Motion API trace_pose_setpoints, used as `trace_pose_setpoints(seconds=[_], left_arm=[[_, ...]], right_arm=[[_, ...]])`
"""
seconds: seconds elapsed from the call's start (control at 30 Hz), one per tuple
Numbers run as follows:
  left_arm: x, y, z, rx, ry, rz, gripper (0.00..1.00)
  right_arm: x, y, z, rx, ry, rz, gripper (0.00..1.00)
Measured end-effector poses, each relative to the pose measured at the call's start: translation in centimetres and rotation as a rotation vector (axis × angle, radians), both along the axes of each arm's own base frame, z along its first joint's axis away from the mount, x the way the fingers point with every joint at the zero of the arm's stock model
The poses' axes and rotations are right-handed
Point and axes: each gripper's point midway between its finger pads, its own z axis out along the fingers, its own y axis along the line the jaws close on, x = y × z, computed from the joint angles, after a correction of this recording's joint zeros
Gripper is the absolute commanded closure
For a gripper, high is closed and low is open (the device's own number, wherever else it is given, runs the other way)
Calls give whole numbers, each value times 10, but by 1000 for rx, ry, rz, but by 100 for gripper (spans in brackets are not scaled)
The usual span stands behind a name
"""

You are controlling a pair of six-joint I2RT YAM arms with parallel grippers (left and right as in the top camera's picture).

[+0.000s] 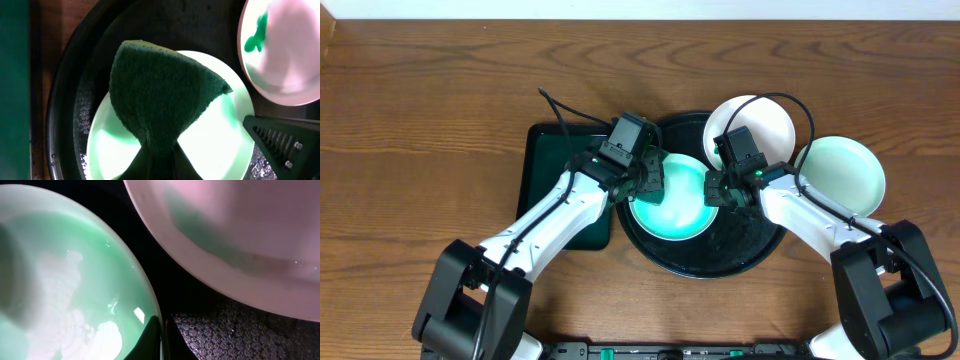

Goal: Clean dirty plates on tray and stack at the side
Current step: 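Scrub the pale green plate rim area with the left gripper sponge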

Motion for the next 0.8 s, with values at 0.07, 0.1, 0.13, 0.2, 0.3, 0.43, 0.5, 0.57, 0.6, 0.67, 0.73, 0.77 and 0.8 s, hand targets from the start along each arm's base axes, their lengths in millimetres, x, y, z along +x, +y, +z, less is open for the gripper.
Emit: trace_pose_setpoints(seconds=[0.07, 0.1, 0.13, 0.2, 0.3, 0.43, 0.5, 0.57, 0.6, 0.67, 0.73, 0.77, 0.8], left_arm=[[0, 0, 0, 3, -2, 2, 93], [0, 0, 0, 3, -2, 2, 92], [1, 1, 0, 4, -3, 3, 92], [1, 1, 0, 6, -3, 4, 93], [1, 2, -6, 18, 5, 7, 93], [-1, 4, -33, 53, 63, 7, 93], [-3, 5, -47, 71, 94, 6, 93], [-3, 4, -57, 79, 108, 3, 93], [-3, 3, -60, 80, 111, 2, 93], [-4, 2, -61, 73, 116, -2, 93], [-5, -1, -61, 60, 125, -9, 93], [-5, -2, -61, 50, 131, -12, 93], [-6, -3, -61, 40, 135, -14, 93]], right_arm=[[0, 0, 0, 0, 0, 0, 99], [0, 0, 0, 0, 0, 0, 99], [0, 0, 0, 0, 0, 0, 99], [0, 0, 0, 0, 0, 0, 99], [0, 0, 0, 0, 0, 0, 99], [0, 0, 0, 0, 0, 0, 99], [0, 0, 0, 0, 0, 0, 99], [0, 0, 0, 0, 0, 0, 99], [0, 0, 0, 0, 0, 0, 99], [0, 0, 0, 0, 0, 0, 99], [0, 0, 0, 0, 0, 0, 99], [0, 0, 0, 0, 0, 0, 99], [0, 0, 0, 0, 0, 0, 99]])
